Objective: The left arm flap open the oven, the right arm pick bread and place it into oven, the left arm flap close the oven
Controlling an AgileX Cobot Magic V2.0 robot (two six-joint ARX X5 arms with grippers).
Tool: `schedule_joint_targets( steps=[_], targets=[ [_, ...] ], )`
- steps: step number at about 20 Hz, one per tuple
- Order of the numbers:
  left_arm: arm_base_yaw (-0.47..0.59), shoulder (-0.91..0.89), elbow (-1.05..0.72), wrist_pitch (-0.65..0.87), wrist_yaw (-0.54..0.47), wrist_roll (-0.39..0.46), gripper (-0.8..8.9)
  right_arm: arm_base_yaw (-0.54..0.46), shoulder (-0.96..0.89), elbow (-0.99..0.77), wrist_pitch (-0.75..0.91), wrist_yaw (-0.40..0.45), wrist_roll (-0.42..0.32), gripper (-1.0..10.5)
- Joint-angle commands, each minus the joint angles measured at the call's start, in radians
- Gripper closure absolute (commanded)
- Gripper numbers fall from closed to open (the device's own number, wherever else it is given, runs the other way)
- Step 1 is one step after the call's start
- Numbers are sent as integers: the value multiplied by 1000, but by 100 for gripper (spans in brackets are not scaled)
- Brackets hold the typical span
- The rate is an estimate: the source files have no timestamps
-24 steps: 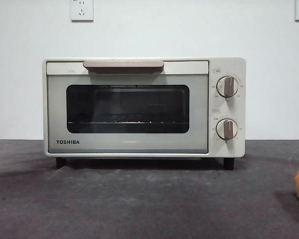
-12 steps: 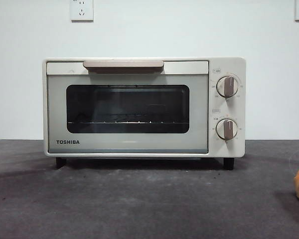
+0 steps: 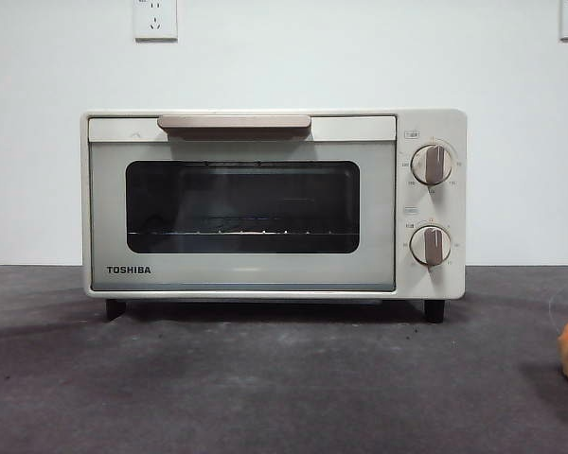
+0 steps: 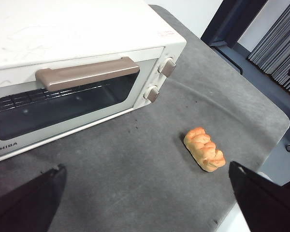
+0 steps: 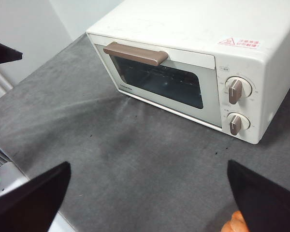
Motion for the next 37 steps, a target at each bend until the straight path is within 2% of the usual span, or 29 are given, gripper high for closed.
schedule_joint_targets(
  steps=[1,6,10,16,25,28,32,37],
  targets=[
    [-4,5,21,13,6,8,250,4,5,16,8,2,12,410],
    [-4,5,21,13,6,4,250,4,6,16,2,3,57,395],
    [-4,5,21,13,5,4,251,4,6,14,-41,8,61,396],
    [-4,5,21,22,2,5,251,4,38,11,-143,132,70,397],
    [-4,6,21,40,1,5,252,4,157,-51,-172,194,126,398],
    [-4,6,21,41,1,5,252,5,241,-103,-144,269,143,398],
    [-4,6,21,41,1,5,252,23,362,-169,-26,297,185,398],
    [-4,6,21,41,1,5,252,92,557,-176,49,410,202,398]
  ],
)
